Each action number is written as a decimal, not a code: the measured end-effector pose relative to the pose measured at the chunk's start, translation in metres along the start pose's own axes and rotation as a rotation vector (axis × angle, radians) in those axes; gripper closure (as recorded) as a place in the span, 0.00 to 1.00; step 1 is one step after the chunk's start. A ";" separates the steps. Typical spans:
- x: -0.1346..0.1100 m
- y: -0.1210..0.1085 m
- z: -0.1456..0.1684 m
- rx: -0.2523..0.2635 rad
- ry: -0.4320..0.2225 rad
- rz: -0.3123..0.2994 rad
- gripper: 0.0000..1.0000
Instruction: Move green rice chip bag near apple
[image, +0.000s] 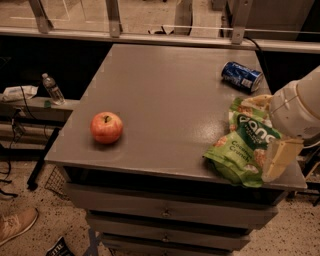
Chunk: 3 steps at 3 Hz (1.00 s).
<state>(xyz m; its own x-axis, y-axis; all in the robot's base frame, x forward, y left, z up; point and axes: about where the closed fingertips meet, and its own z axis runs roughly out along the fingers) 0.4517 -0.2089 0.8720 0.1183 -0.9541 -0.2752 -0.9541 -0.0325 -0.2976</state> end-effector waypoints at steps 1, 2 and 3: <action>0.007 -0.012 0.006 0.016 0.031 -0.100 0.00; 0.012 -0.016 0.007 0.003 0.051 -0.188 0.00; 0.012 -0.016 0.007 0.002 0.051 -0.199 0.00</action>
Offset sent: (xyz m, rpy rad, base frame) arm 0.0244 -0.0166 -0.0048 -0.1541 -0.0810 0.2471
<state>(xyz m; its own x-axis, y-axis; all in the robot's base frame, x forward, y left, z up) 0.4700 -0.2175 0.8668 0.2901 -0.9428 -0.1639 -0.9127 -0.2211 -0.3436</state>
